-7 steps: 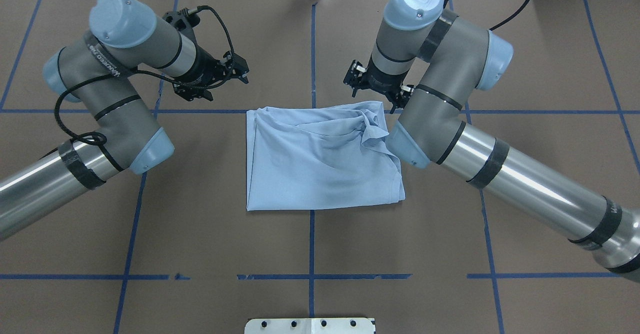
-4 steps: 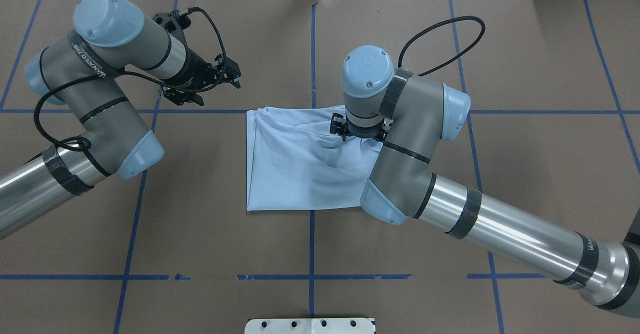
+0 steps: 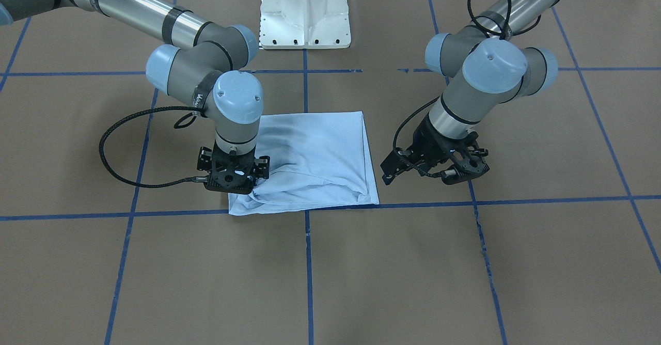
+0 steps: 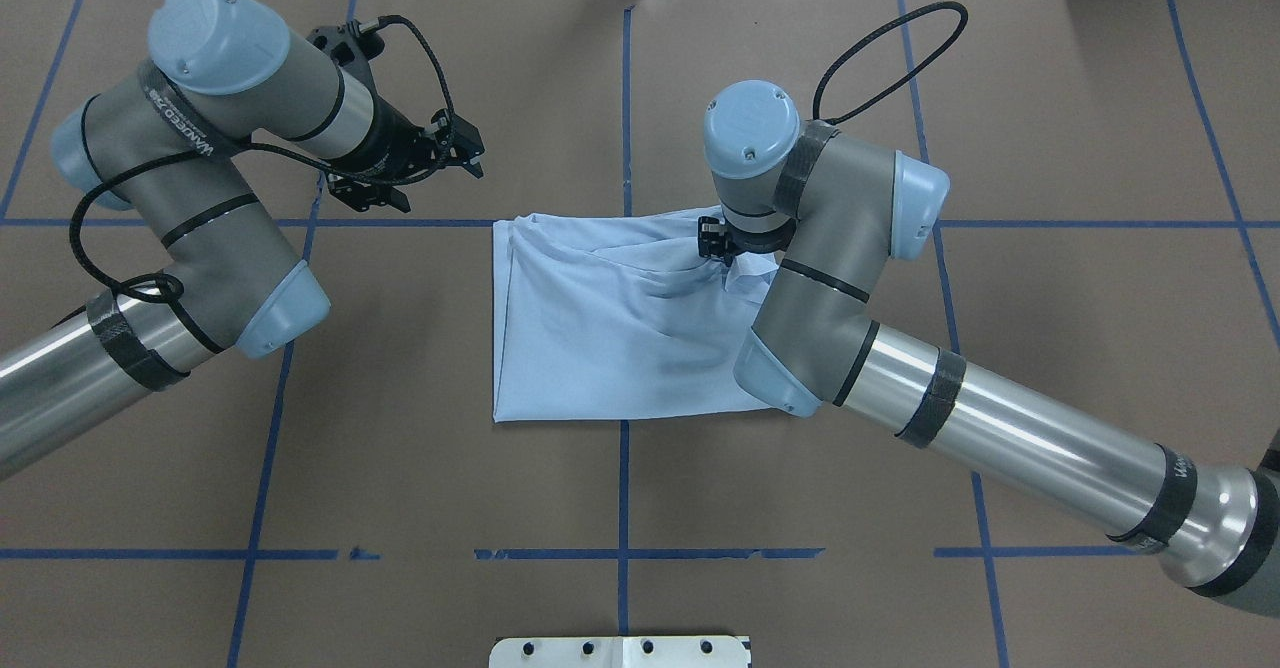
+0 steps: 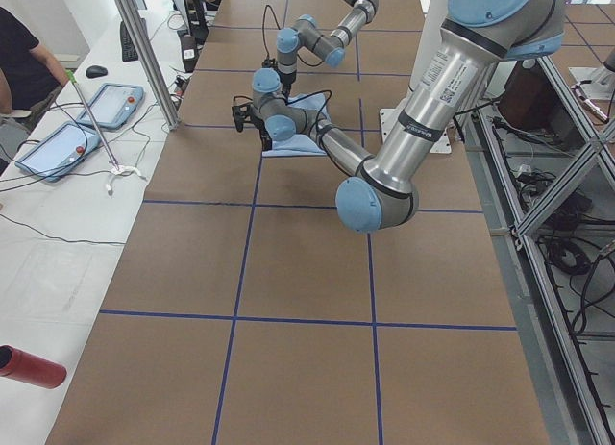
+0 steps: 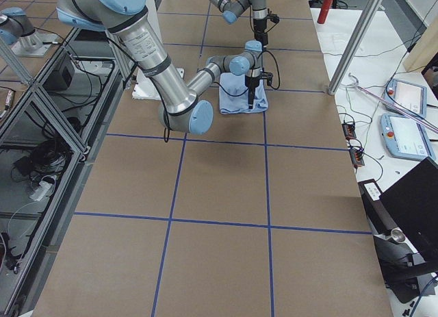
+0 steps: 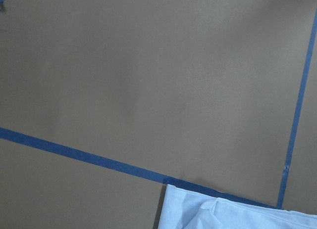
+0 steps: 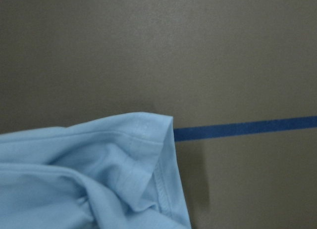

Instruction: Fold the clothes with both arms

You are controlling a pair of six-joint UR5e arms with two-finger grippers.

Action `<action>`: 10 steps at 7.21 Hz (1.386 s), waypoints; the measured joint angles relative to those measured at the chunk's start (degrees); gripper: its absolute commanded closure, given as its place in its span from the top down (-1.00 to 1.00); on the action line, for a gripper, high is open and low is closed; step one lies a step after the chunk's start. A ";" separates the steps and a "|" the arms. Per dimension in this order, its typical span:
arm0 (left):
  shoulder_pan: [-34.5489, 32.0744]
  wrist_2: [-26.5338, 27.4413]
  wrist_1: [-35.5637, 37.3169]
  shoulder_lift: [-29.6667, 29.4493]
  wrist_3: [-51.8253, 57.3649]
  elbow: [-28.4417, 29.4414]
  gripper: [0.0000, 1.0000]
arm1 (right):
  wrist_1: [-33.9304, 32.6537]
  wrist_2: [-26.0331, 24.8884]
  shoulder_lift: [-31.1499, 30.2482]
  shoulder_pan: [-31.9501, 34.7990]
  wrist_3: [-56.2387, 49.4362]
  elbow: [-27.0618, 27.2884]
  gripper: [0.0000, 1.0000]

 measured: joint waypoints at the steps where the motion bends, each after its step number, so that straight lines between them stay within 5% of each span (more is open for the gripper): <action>1: 0.08 0.03 -0.09 -0.09 -0.08 0.03 1.00 | 0.14 -0.09 0.00 1.04 -1.69 -1.25 1.00; 6: -0.02 0.10 0.13 -0.58 1.97 0.05 1.00 | 1.47 1.12 -0.02 9.54 -13.32 -5.05 1.00; 10: -14.47 0.16 3.29 7.81 35.22 0.98 1.00 | 2.17 15.12 -5.95 28.04 -34.97 -3.04 1.00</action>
